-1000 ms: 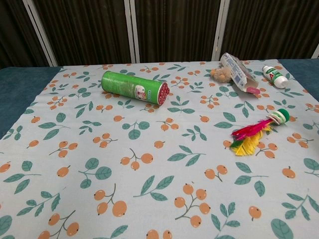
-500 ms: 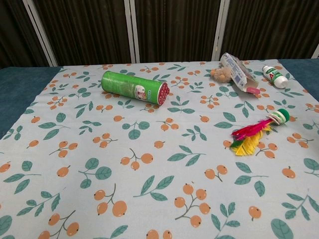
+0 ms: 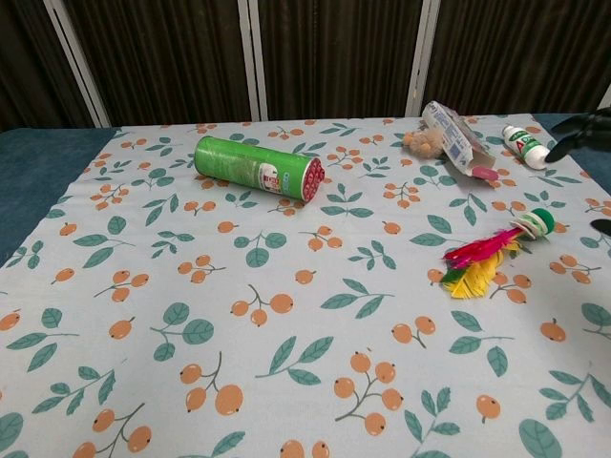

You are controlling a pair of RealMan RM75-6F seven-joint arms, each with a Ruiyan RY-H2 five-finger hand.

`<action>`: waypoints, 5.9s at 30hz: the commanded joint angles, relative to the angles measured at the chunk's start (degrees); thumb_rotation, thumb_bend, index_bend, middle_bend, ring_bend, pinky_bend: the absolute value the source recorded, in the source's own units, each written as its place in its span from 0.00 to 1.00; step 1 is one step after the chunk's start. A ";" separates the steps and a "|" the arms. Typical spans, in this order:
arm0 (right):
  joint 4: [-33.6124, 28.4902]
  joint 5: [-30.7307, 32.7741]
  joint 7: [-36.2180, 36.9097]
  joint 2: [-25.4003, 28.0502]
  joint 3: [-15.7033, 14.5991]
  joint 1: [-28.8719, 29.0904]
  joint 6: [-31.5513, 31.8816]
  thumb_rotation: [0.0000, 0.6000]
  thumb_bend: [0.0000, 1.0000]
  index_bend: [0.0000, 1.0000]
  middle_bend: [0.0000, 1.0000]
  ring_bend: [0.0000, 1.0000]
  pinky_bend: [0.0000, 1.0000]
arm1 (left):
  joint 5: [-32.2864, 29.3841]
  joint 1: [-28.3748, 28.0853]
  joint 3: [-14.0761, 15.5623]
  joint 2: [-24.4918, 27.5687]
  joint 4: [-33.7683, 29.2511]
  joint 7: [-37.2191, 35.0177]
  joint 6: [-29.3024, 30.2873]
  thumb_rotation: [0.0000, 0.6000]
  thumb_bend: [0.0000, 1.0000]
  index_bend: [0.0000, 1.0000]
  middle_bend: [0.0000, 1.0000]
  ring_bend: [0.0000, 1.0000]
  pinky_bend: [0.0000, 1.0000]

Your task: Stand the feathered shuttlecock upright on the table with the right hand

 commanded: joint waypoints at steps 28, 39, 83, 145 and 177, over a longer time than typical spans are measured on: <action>17.78 -1.91 1.38 -18.18 -0.90 3.76 -0.67 1.00 0.25 0.43 0.21 0.00 0.00 | -0.57 -0.27 -0.10 0.16 -0.31 -0.49 -0.61 0.88 0.17 0.07 0.00 0.00 0.00; 24.18 -1.57 4.36 -22.51 -0.11 4.01 0.92 1.00 0.25 0.45 0.22 0.00 0.00 | -0.66 -0.32 -0.10 0.19 -0.38 -0.56 -0.72 0.89 0.17 0.07 0.00 0.00 0.00; 32.94 0.15 8.66 -29.14 0.76 4.66 2.16 1.00 0.36 0.57 0.30 0.03 0.00 | -0.83 -0.42 -0.10 0.20 -0.47 -0.62 -0.86 0.88 0.17 0.07 0.00 0.00 0.00; 5.10 4.24 -4.59 -10.23 8.97 7.24 6.01 1.00 0.36 0.63 0.34 0.03 0.00 | -1.15 -0.41 -0.18 0.12 -0.73 -0.21 -0.85 0.89 0.17 0.07 0.00 0.00 0.00; 10.05 6.98 -2.37 -12.03 8.12 6.27 6.18 1.00 0.36 0.63 0.34 0.04 0.00 | -1.24 -0.46 -0.18 0.16 -0.80 -0.25 -1.00 0.89 0.18 0.07 0.00 0.00 0.00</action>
